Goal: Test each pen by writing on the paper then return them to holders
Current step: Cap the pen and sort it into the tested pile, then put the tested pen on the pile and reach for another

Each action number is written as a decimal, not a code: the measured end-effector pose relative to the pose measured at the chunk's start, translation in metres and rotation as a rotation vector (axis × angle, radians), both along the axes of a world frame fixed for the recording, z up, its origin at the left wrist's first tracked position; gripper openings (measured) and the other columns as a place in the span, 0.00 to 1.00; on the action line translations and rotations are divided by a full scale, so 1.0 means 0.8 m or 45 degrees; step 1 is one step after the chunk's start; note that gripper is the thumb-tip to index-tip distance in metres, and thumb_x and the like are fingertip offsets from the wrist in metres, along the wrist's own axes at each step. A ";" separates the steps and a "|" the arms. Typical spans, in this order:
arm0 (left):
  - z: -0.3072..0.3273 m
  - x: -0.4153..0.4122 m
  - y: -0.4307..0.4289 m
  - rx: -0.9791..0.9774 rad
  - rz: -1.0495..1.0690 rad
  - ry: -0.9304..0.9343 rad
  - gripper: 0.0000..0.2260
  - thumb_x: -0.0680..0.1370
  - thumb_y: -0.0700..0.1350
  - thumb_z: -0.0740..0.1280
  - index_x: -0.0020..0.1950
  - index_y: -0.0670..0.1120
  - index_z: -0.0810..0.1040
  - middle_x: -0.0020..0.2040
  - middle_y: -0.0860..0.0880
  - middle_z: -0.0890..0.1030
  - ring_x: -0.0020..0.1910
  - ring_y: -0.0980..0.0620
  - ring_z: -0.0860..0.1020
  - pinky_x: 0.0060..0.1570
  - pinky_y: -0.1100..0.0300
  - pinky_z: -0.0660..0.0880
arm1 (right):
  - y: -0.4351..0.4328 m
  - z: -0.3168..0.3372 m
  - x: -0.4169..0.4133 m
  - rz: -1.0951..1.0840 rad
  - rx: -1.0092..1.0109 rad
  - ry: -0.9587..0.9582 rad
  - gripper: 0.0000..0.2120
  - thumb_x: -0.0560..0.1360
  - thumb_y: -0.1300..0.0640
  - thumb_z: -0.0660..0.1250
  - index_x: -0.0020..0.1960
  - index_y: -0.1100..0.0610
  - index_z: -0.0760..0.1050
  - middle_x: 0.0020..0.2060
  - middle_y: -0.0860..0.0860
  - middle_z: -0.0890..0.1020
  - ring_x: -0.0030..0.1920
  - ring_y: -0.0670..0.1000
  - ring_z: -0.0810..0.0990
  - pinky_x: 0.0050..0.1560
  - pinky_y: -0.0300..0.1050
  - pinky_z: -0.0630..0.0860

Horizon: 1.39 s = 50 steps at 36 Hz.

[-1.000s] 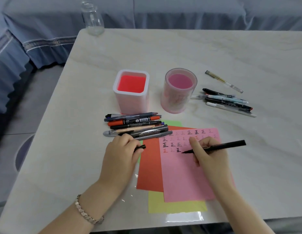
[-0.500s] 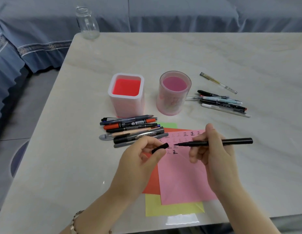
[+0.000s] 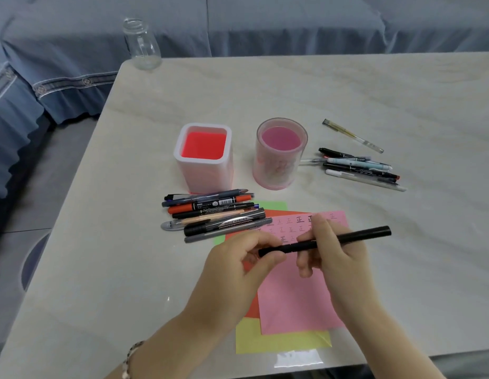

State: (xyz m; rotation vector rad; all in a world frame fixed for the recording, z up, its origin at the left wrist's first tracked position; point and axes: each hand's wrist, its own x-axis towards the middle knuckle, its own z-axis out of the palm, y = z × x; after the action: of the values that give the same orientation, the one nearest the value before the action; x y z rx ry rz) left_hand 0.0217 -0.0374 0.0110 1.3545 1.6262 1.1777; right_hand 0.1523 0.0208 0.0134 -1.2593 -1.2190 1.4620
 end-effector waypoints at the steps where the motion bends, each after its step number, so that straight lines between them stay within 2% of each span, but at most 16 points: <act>1: 0.000 0.000 0.000 0.011 -0.028 0.034 0.09 0.73 0.46 0.71 0.43 0.62 0.77 0.43 0.63 0.80 0.40 0.62 0.77 0.41 0.74 0.70 | 0.000 -0.001 0.000 -0.005 0.003 0.002 0.19 0.79 0.60 0.56 0.30 0.61 0.72 0.17 0.52 0.72 0.18 0.50 0.68 0.22 0.38 0.67; 4: 0.000 -0.004 0.005 -0.005 -0.145 0.106 0.04 0.74 0.49 0.65 0.42 0.59 0.78 0.40 0.61 0.79 0.36 0.62 0.76 0.37 0.73 0.69 | 0.001 -0.002 -0.002 -0.017 0.007 -0.001 0.20 0.79 0.62 0.55 0.29 0.61 0.71 0.16 0.52 0.71 0.18 0.49 0.67 0.21 0.36 0.64; 8: 0.004 0.000 0.022 -0.134 -0.291 0.090 0.08 0.78 0.44 0.63 0.41 0.51 0.77 0.32 0.59 0.75 0.30 0.61 0.71 0.33 0.70 0.67 | 0.008 -0.003 0.001 -0.038 0.037 -0.025 0.20 0.79 0.63 0.54 0.28 0.61 0.68 0.15 0.51 0.70 0.17 0.48 0.65 0.20 0.37 0.64; 13: 0.021 0.001 0.047 -0.602 -0.534 -0.516 0.12 0.79 0.38 0.60 0.39 0.45 0.79 0.26 0.54 0.71 0.25 0.58 0.66 0.26 0.67 0.67 | 0.020 0.002 0.022 0.054 0.056 -0.017 0.19 0.75 0.56 0.58 0.26 0.55 0.70 0.15 0.53 0.69 0.17 0.51 0.65 0.20 0.37 0.63; 15: 0.024 0.002 0.053 -0.666 -0.600 -0.571 0.11 0.79 0.38 0.61 0.40 0.44 0.78 0.27 0.53 0.73 0.25 0.59 0.68 0.27 0.68 0.68 | 0.022 0.002 0.030 0.128 0.086 -0.018 0.16 0.71 0.54 0.57 0.26 0.55 0.70 0.16 0.54 0.71 0.18 0.50 0.66 0.21 0.37 0.64; 17: 0.017 0.005 0.057 -0.551 -0.496 -0.383 0.09 0.78 0.37 0.62 0.42 0.45 0.79 0.30 0.54 0.77 0.27 0.59 0.72 0.31 0.67 0.71 | 0.028 -0.004 0.035 0.183 0.134 -0.083 0.15 0.75 0.59 0.60 0.30 0.59 0.69 0.18 0.53 0.72 0.19 0.48 0.67 0.23 0.36 0.66; 19: 0.001 0.005 0.058 -0.337 -0.331 -0.009 0.07 0.77 0.39 0.65 0.44 0.48 0.80 0.35 0.54 0.79 0.34 0.60 0.75 0.40 0.65 0.72 | 0.040 -0.020 0.038 0.299 0.139 -0.227 0.12 0.76 0.65 0.63 0.33 0.58 0.72 0.21 0.51 0.75 0.21 0.46 0.70 0.26 0.35 0.68; 22: -0.023 -0.007 0.051 -0.003 -0.016 0.509 0.06 0.76 0.43 0.64 0.48 0.48 0.81 0.45 0.54 0.81 0.45 0.59 0.74 0.48 0.63 0.69 | 0.070 -0.051 0.047 0.412 0.210 -0.677 0.07 0.71 0.64 0.70 0.46 0.55 0.79 0.30 0.47 0.79 0.33 0.48 0.78 0.38 0.44 0.77; 23: -0.029 -0.015 0.048 0.060 0.085 0.567 0.08 0.75 0.44 0.64 0.49 0.47 0.81 0.45 0.53 0.82 0.46 0.59 0.74 0.48 0.64 0.69 | 0.084 -0.059 0.053 0.364 0.278 -0.839 0.09 0.71 0.65 0.69 0.50 0.58 0.79 0.36 0.48 0.80 0.38 0.51 0.79 0.45 0.48 0.77; 26: -0.040 -0.040 0.038 0.128 0.299 0.665 0.09 0.73 0.44 0.64 0.48 0.44 0.82 0.45 0.51 0.82 0.46 0.58 0.73 0.48 0.68 0.66 | 0.126 -0.057 0.066 0.117 0.559 -1.185 0.15 0.71 0.70 0.63 0.57 0.63 0.77 0.52 0.59 0.79 0.55 0.59 0.75 0.59 0.45 0.66; 29: -0.048 -0.073 0.029 0.175 0.416 0.806 0.10 0.74 0.44 0.63 0.47 0.43 0.82 0.45 0.50 0.81 0.45 0.54 0.73 0.48 0.64 0.67 | 0.164 -0.055 0.076 0.064 0.704 -1.459 0.16 0.70 0.72 0.63 0.57 0.64 0.77 0.55 0.62 0.78 0.58 0.64 0.72 0.59 0.53 0.64; 33: -0.059 -0.107 0.020 0.105 0.488 0.948 0.15 0.74 0.49 0.58 0.46 0.43 0.82 0.44 0.48 0.80 0.43 0.46 0.75 0.44 0.51 0.73 | 0.188 -0.069 0.079 0.189 0.571 -1.757 0.13 0.75 0.65 0.60 0.58 0.60 0.75 0.58 0.58 0.77 0.60 0.61 0.71 0.57 0.52 0.63; 38: -0.072 -0.112 0.015 0.147 0.443 1.120 0.15 0.73 0.49 0.59 0.45 0.44 0.83 0.44 0.49 0.80 0.44 0.49 0.72 0.44 0.57 0.65 | 0.193 -0.078 0.080 0.208 0.581 -1.730 0.10 0.78 0.59 0.60 0.55 0.61 0.77 0.52 0.58 0.77 0.57 0.61 0.72 0.56 0.53 0.64; 42: -0.083 -0.099 0.020 0.281 0.220 1.206 0.15 0.73 0.52 0.63 0.50 0.46 0.83 0.50 0.46 0.80 0.48 0.47 0.76 0.46 0.53 0.71 | 0.187 -0.076 0.083 0.254 0.620 -1.711 0.09 0.77 0.58 0.61 0.54 0.60 0.77 0.51 0.58 0.77 0.57 0.61 0.72 0.56 0.53 0.64; 45: -0.095 -0.091 0.023 0.305 0.089 1.338 0.14 0.74 0.50 0.62 0.53 0.46 0.83 0.56 0.44 0.80 0.55 0.46 0.74 0.51 0.51 0.69 | 0.173 -0.066 0.079 0.250 0.689 -1.621 0.09 0.77 0.61 0.61 0.55 0.63 0.75 0.51 0.61 0.77 0.56 0.63 0.72 0.57 0.53 0.65; 50: -0.104 -0.095 0.027 0.343 0.140 1.426 0.13 0.75 0.46 0.61 0.53 0.46 0.83 0.55 0.44 0.81 0.55 0.46 0.72 0.50 0.51 0.68 | 0.133 -0.030 0.063 0.283 0.887 -1.370 0.06 0.76 0.63 0.63 0.52 0.63 0.75 0.45 0.59 0.80 0.46 0.61 0.75 0.45 0.47 0.65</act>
State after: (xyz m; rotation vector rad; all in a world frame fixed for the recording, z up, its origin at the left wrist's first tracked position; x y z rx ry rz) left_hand -0.0544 -0.0159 -0.0721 2.3689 2.3357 0.6934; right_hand 0.2024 0.1269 -0.0109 -1.4203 -2.3479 0.2745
